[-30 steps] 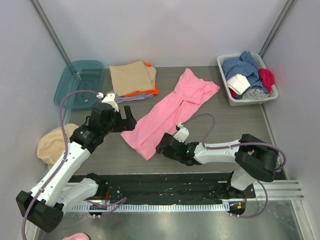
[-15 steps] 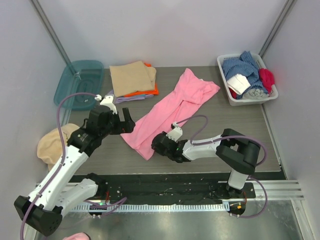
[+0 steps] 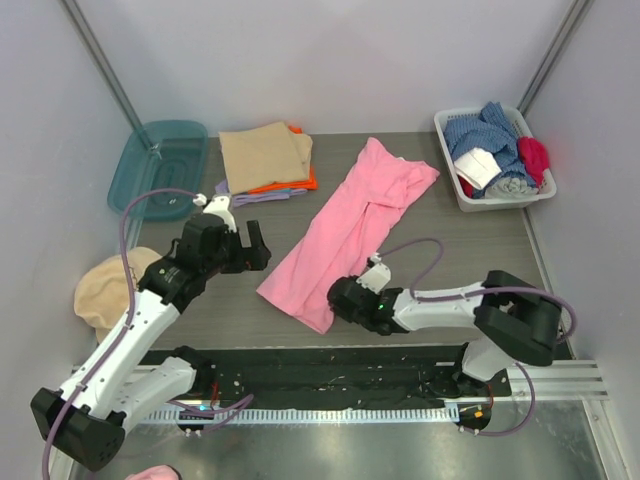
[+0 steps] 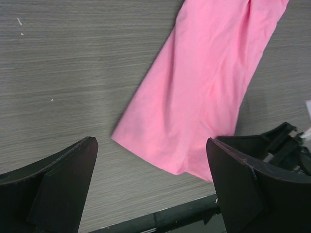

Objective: Fold and stack the t-shirts
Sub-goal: Fold the tshirt

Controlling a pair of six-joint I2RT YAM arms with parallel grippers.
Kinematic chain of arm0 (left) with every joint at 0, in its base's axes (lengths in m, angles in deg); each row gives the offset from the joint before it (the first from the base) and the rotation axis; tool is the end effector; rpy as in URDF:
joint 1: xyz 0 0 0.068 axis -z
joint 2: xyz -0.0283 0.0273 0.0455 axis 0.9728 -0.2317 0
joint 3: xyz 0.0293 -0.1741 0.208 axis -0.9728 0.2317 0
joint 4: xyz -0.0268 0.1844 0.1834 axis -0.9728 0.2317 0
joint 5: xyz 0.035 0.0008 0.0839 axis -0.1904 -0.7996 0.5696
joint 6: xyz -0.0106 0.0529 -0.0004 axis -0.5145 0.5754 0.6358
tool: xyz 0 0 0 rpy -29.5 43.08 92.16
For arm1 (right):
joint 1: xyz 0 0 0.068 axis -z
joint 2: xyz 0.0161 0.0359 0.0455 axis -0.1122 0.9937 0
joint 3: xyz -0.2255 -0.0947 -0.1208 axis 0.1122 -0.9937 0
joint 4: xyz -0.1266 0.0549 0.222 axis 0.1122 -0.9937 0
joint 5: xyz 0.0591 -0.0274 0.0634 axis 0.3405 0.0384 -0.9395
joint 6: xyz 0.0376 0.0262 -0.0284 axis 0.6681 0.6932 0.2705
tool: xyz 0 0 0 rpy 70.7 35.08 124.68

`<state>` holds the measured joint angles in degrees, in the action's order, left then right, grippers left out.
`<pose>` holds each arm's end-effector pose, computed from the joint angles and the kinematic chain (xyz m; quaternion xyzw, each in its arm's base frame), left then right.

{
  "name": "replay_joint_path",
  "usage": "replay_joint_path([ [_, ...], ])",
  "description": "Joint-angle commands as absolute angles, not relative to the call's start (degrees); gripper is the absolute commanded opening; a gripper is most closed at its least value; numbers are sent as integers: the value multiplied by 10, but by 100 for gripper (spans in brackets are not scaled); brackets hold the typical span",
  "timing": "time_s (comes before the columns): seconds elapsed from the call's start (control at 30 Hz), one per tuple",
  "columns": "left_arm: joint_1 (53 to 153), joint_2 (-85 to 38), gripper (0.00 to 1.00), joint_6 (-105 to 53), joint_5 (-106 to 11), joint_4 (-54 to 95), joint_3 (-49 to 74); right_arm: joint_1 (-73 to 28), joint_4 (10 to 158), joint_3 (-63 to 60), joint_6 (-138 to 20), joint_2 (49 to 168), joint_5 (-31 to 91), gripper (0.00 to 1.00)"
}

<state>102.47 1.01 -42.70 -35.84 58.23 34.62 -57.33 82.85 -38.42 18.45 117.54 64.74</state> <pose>0.1697 -0.0799 0.3102 -0.0305 0.8924 -0.1794 0.4129 0.1403 0.2482 0.1389 0.2377 0.8944 0.2359 0.2964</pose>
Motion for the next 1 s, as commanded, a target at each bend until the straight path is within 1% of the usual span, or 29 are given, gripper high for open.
replay_joint_path([
  [0.0,1025,-1,100,-426,-380,561,357,-578,721,-424,202,1071,685,1],
  [0.2,1024,-18,100,-426,-391,541,372,-578,591,-463,200,941,690,1],
  [0.27,1024,-24,100,-429,-391,533,372,-578,547,-470,207,915,687,1],
  [0.3,1024,-29,100,-431,-410,532,374,-578,535,-479,210,884,686,1],
  [0.43,1024,-36,100,-438,-421,513,379,-578,481,-496,223,824,682,1],
  [0.63,1025,-50,100,-440,-434,500,386,-577,401,-501,240,771,684,1],
  [0.67,1025,-51,100,-440,-435,498,387,-577,387,-501,242,765,686,4],
  [0.7,1025,-52,100,-440,-437,490,391,-578,381,-497,240,760,687,23],
  [0.73,1025,-55,100,-440,-440,486,393,-578,376,-494,239,757,690,34],
  [0.77,1026,-61,100,-440,-446,480,394,-578,358,-489,239,751,696,42],
  [0.8,1025,-66,100,-440,-452,462,396,-578,346,-472,241,747,703,54],
  [0.87,1025,-91,100,-440,-475,438,393,-578,302,-449,242,741,721,61],
  [0.9,1026,-104,100,-443,-481,415,381,-578,285,-421,242,736,750,67],
  [0.97,1030,-138,100,-446,-495,392,361,-578,235,-390,241,730,787,69],
])
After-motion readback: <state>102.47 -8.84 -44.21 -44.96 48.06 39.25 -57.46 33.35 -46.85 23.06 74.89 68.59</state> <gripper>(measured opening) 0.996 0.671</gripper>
